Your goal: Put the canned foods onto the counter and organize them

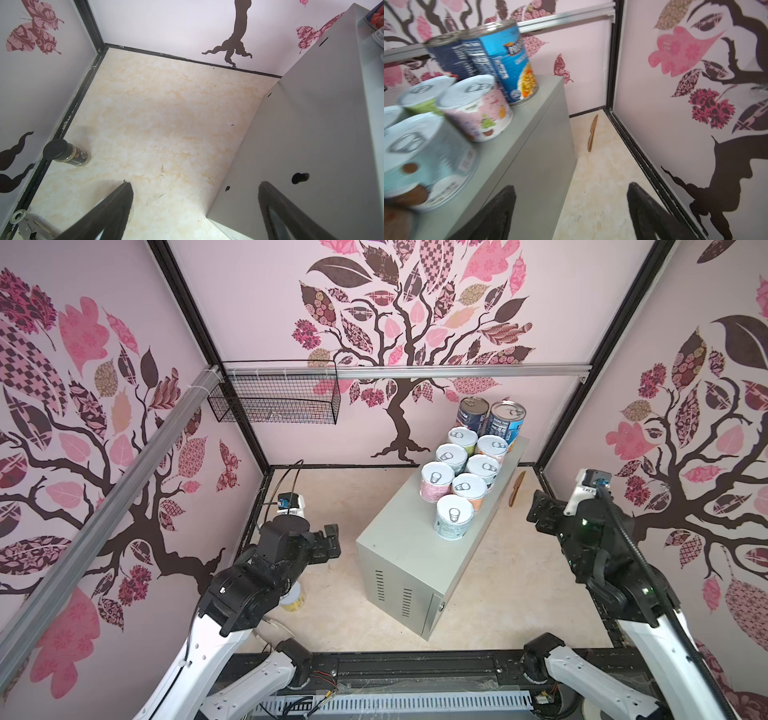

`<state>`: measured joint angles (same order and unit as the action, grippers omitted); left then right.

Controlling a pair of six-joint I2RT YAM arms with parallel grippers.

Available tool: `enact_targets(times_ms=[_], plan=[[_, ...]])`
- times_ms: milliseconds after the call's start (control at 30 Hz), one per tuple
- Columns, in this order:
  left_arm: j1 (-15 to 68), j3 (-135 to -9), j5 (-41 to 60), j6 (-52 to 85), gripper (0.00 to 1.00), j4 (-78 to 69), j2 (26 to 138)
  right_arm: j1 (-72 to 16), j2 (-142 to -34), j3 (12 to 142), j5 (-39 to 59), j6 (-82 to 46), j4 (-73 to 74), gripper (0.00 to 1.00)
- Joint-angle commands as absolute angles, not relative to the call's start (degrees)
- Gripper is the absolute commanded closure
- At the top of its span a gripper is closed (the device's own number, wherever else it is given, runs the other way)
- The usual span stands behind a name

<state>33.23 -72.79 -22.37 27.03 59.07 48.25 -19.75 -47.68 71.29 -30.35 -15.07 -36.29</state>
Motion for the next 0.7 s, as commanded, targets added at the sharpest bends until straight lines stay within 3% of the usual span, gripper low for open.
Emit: enact_targets(times_ms=[0,200,367,667], plan=[[32.8,-70.9,-21.5,27.0,0.02,57.3,47.6,-14.8,-50.0,68.9,-17.9,-16.8,-32.7,0.05],[32.6,-69.3,-25.0,26.9,0.02,57.9,47.6,-3.0,-47.3,54.1,-10.6,-26.8,-21.6,0.00],[31.6,-67.9,-27.5,28.1,0.02,58.2,48.6,-2.2,-42.9,44.1,-14.8,-29.8,-15.7,0.00],[21.5,-63.7,-16.7,28.6,0.02,54.5,52.3,-2.2,-42.0,26.5,-19.2,-36.7,-8.7,0.00]])
